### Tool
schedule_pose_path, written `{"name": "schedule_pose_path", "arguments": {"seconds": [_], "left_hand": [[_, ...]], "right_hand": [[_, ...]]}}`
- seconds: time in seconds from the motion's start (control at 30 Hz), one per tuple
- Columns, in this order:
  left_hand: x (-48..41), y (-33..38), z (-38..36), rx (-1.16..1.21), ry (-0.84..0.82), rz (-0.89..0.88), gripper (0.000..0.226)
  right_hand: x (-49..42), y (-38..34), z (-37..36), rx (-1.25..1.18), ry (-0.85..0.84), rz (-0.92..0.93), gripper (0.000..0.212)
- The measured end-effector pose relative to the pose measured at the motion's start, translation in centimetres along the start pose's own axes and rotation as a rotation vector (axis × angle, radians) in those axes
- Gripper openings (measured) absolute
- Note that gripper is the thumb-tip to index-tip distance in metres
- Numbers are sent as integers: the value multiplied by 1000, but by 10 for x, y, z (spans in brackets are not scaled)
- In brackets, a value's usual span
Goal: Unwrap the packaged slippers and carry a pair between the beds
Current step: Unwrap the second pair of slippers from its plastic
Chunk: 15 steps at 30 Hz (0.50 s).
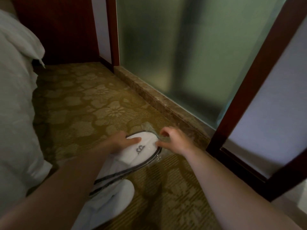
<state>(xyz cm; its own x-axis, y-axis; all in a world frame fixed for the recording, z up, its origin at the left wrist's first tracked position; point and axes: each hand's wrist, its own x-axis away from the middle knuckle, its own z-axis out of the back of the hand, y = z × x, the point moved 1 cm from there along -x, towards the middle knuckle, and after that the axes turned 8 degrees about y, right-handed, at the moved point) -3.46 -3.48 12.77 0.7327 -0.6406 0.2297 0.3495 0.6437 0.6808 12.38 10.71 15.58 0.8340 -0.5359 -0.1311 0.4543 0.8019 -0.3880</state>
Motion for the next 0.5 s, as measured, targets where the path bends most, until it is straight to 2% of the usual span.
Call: {"name": "schedule_pose_path", "arguments": {"seconds": [0.1,0.2,0.27,0.5], "left_hand": [[2,3,-3,-64,-12,-9,56],[3,3,-3,-70,-14,-49,54],[6,6,-2,-80,-19,-73,49],[5,12,-6,-129,-47,-128,61]], "right_hand": [[-4,-4,-9,113,14,103,22],[-4,-5,-10,80,36,87,15],[-3,-2,-9,21,67,41,14],[-3,16,0,-286,155,-217,11]]}}
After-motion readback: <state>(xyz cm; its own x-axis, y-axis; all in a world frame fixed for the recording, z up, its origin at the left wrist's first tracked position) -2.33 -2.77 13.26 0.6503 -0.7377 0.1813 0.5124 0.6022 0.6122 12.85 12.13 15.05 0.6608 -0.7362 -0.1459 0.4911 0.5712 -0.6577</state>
